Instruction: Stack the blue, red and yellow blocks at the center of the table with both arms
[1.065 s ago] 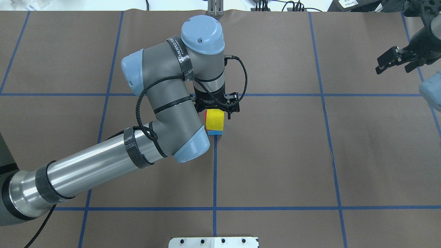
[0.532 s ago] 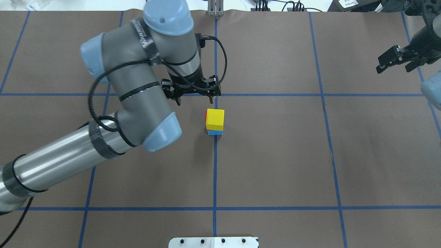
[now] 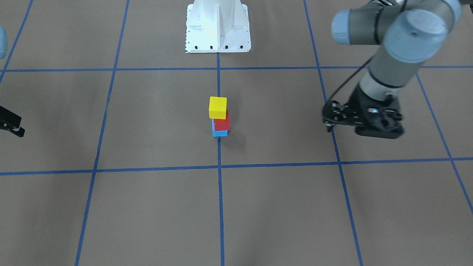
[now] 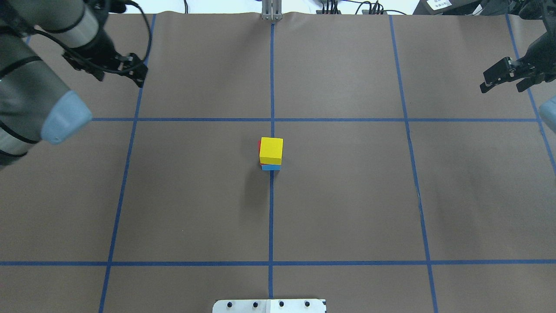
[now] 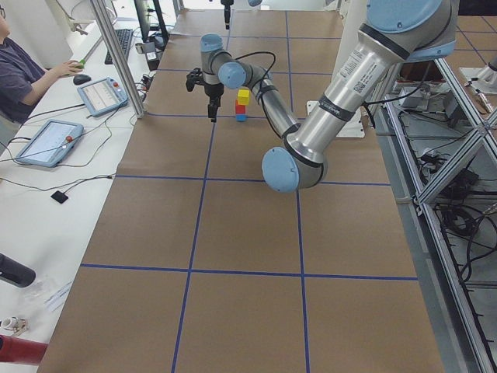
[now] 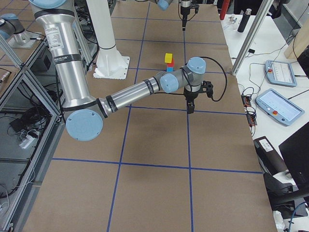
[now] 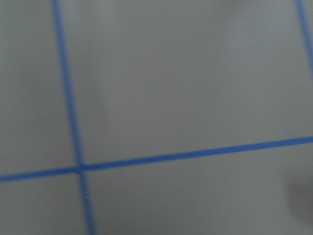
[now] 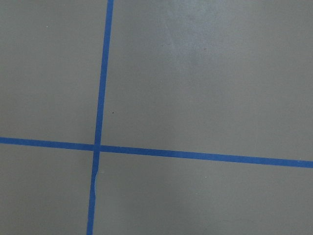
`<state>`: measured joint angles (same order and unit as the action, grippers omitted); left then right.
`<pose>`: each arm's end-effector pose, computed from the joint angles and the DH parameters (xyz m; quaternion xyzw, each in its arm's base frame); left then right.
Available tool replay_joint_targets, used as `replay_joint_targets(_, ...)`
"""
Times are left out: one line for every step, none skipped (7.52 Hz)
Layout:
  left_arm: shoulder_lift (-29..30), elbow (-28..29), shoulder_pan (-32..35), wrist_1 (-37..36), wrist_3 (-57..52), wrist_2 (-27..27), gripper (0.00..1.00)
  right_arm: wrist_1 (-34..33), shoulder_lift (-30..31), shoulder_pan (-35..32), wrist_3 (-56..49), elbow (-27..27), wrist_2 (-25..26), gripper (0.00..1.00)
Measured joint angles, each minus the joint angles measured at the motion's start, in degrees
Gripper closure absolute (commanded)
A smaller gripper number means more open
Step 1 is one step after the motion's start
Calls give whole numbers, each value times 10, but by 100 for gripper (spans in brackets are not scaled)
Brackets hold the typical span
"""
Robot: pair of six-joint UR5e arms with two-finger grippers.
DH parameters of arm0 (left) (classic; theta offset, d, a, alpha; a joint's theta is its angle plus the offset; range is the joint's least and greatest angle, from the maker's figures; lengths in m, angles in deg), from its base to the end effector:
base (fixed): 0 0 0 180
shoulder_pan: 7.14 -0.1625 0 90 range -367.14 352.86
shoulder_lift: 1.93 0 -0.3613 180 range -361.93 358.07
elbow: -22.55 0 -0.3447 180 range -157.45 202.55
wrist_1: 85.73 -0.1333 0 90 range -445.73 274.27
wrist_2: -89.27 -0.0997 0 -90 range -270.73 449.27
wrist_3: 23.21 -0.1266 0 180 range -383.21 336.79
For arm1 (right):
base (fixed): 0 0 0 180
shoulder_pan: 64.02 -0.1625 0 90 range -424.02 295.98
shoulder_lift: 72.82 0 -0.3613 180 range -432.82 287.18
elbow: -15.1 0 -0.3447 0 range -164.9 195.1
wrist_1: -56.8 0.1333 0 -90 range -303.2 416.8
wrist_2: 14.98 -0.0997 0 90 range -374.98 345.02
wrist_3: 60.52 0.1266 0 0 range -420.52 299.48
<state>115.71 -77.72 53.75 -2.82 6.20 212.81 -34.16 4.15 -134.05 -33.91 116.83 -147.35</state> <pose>0.2265 -0.5369 0.3103 0.0860 0.3670 0.0743 0.9232 -0.1337 -0.5084 0.4155 0.0368 -0.4008 -0.0216 0.9152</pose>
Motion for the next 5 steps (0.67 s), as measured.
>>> replay_joint_targets(-43,38,73,25,-107,43,0,-2,-3,7,1,-2,7,0)
replay_joint_targets(-66,102,141,63,-198,73,0,-5,-1,6,2,-2,11,0)
replay_joint_targets(-74,176,200,105,-284,87,0,-6,6,-1,2,-3,10,0)
replay_joint_targets(-77,230,249,134,-360,93,0,-6,19,-18,2,-2,2,0)
replay_joint_targets(-78,250,280,145,-412,93,0,-4,35,-40,0,-2,-11,0)
